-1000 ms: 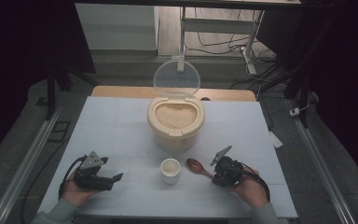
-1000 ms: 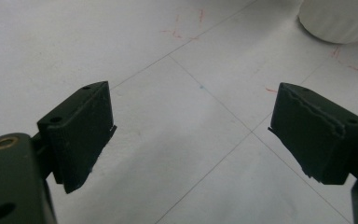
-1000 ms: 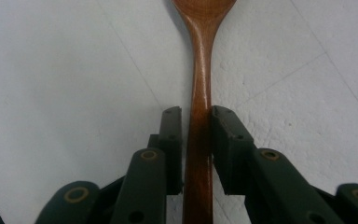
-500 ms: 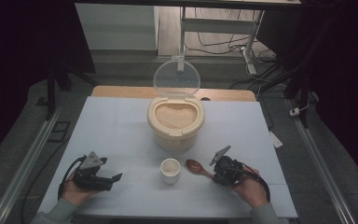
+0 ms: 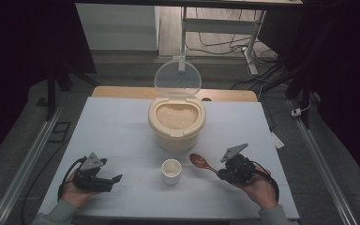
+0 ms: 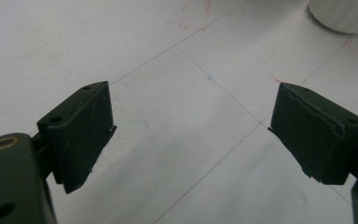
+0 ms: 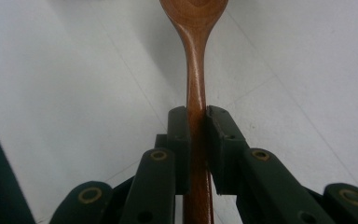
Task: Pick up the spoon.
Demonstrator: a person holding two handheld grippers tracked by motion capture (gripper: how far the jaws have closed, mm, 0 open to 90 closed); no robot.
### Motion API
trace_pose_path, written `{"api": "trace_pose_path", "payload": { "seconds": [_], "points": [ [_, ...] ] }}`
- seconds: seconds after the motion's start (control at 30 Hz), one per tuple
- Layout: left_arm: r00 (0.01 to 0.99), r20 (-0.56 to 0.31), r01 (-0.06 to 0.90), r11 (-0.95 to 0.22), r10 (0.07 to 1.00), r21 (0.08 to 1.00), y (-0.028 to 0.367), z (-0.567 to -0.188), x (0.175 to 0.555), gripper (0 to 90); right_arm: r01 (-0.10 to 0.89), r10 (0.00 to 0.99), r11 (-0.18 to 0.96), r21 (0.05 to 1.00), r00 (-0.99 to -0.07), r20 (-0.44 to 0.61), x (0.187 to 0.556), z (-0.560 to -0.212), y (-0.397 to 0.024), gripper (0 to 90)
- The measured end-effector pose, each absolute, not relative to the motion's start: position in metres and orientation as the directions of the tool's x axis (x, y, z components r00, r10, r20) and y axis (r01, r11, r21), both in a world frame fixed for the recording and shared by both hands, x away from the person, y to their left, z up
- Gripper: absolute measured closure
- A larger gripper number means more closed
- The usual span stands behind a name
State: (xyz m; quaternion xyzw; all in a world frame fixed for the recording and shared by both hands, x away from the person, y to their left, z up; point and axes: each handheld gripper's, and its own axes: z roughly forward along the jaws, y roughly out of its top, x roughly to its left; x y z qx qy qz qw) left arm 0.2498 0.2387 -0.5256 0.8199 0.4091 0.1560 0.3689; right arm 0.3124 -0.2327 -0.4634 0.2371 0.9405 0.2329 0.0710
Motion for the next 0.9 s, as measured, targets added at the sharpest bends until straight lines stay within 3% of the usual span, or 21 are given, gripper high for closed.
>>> {"api": "trace_pose_path", "payload": {
  "seconds": [0.9],
  "points": [
    [0.616, -0.046, 0.560, -0.396, 0.786, 0.727, 0.239, -0.527, 0.251, 12.8, 0.325, 0.386, 0.705, 0.630, -0.922, 0.044, 0.303, -0.436, -0.224, 80.2]
  ]
}}
